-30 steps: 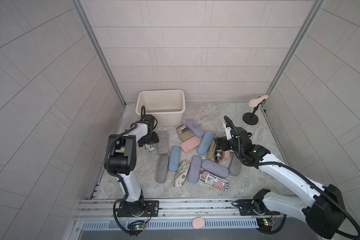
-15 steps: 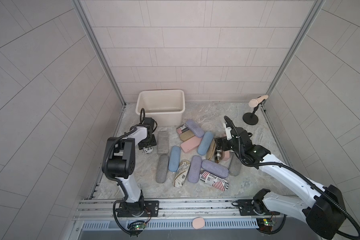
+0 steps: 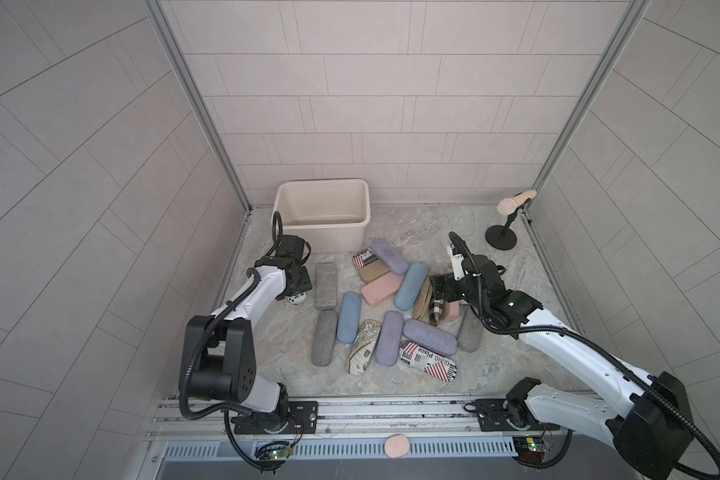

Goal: Put the glasses cases into the storage boxes
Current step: Pick up the glasses case at the center of the board, then place the glasses case in the storage box.

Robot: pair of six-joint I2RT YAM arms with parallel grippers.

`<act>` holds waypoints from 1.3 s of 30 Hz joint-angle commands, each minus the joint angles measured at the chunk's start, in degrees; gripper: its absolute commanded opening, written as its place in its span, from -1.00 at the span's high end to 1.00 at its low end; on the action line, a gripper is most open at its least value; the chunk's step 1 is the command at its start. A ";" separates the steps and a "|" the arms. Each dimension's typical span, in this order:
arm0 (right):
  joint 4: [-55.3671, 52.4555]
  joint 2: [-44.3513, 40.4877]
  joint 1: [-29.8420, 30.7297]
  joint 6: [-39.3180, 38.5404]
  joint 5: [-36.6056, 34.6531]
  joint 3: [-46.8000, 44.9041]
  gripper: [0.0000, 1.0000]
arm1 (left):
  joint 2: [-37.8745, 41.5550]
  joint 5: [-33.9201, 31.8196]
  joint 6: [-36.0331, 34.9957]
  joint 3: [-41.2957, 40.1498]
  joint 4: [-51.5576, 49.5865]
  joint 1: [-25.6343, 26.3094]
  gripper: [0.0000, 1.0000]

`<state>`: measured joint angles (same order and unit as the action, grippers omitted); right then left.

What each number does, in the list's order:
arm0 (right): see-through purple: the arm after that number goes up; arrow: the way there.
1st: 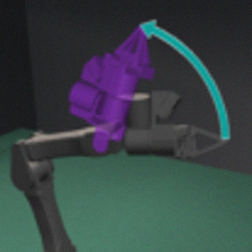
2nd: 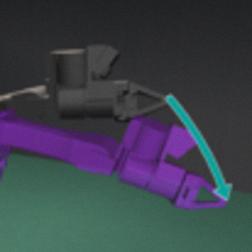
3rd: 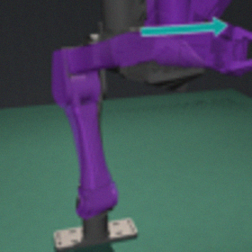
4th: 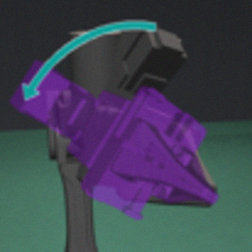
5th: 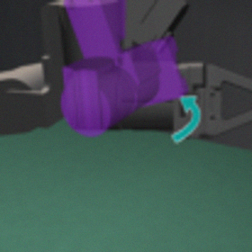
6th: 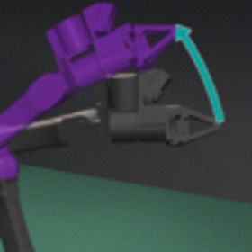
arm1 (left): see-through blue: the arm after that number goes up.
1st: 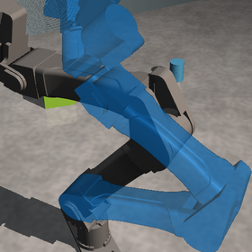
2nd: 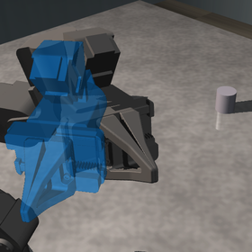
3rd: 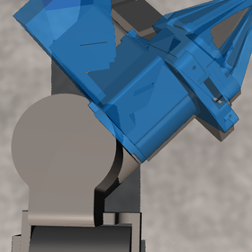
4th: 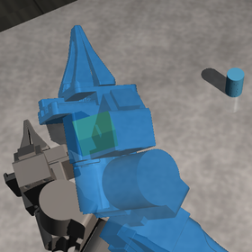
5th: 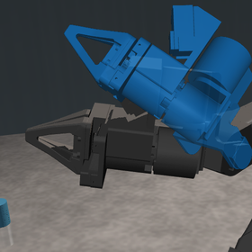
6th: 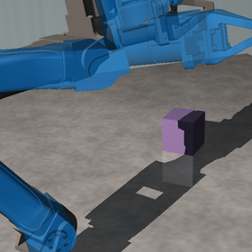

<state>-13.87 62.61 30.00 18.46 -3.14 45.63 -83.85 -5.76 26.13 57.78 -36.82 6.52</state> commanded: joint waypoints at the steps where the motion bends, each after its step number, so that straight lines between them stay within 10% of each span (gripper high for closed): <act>1: 0.68 -0.82 0.32 0.61 -1.42 -0.53 -0.90 | 3.38 -0.11 0.24 3.10 -4.77 3.04 -0.05; 8: 0.89 -0.29 0.27 0.64 -1.51 -0.45 -0.89 | 2.29 -1.31 -4.26 19.19 -9.17 6.92 0.03; 22: 0.68 -0.12 0.24 0.22 -3.25 -0.62 -0.89 | -27.86 6.67 -11.47 59.05 -7.65 7.12 0.05; 39: 0.50 2.32 0.18 -0.35 -4.97 -0.18 -0.89 | -52.19 9.64 -6.44 79.62 -4.00 8.07 0.04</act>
<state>-13.52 64.27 30.00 18.39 -6.81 45.63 -135.11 4.45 18.61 134.56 -41.80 14.31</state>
